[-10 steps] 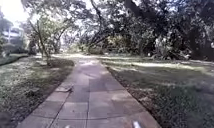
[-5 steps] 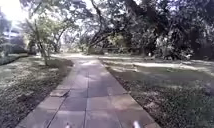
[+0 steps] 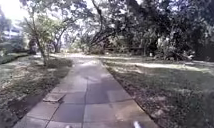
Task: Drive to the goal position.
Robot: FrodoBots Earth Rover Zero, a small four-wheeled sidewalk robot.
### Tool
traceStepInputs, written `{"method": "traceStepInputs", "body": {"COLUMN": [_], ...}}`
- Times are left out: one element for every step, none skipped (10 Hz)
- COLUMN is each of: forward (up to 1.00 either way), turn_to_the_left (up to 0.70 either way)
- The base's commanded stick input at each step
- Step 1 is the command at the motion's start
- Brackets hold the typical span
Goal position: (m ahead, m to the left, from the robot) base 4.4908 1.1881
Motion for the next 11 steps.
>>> {"method": "traceStepInputs", "body": {"forward": [0.50, 0.50, 0.50, 0.50, 0.50, 0.50, 0.50, 0.50, 0.50, 0.50, 0.50], "turn_to_the_left": [0.00, 0.00, 0.00, 0.00, 0.00, 0.00, 0.00, 0.00, 0.00, 0.00, 0.03]}}
